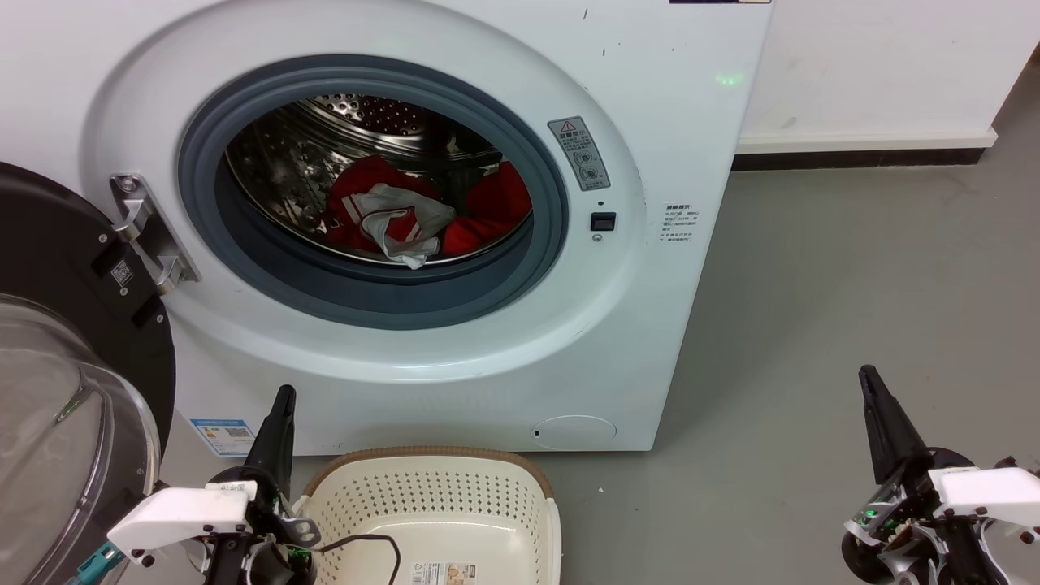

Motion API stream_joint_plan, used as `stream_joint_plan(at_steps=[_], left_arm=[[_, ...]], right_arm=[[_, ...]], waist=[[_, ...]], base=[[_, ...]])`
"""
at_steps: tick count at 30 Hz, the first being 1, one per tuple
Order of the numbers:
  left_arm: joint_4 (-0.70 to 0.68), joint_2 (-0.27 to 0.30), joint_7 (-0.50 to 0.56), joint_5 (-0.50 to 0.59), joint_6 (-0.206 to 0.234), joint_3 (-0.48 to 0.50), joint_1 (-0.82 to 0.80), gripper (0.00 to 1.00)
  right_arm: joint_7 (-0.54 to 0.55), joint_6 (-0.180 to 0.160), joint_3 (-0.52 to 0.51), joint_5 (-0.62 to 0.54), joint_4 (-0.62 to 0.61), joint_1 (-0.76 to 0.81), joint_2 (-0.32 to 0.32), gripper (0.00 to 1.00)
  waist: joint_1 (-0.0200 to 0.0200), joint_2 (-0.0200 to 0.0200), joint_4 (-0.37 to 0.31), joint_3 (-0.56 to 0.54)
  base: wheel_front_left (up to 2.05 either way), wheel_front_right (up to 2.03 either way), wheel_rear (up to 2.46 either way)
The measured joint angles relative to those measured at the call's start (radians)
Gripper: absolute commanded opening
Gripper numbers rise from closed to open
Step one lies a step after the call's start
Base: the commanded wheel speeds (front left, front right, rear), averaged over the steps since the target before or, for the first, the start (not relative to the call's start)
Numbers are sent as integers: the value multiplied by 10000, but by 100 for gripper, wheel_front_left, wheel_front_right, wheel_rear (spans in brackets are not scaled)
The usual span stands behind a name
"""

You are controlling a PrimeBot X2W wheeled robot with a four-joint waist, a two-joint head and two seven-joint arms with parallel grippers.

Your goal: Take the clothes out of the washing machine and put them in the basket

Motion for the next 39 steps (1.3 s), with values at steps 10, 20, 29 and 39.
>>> stream_joint_plan(at_steps=[10, 20, 29, 39], left_arm=[[0, 0, 0, 0, 0, 0, 0, 0], [0, 0, 0, 0, 0, 0, 0, 0], [196, -29, -165, 6, 17, -234, 256, 100], [-59, -33, -656, 629, 15, -727, 188, 100]], right_arm=[[0, 0, 0, 0, 0, 0, 0, 0], [0, 0, 0, 0, 0, 0, 0, 0], [-171, -2, 77, -4, 132, 309, 19, 100], [-656, -2, 205, -989, -326, 482, 29, 100]], waist=[[0, 1, 0, 0], [0, 0, 0, 0], [0, 0, -6, 5], [0, 0, -34, 16]], base=[[0, 0, 0], [0, 0, 0], [0, 0, 0], [0, 0, 0]])
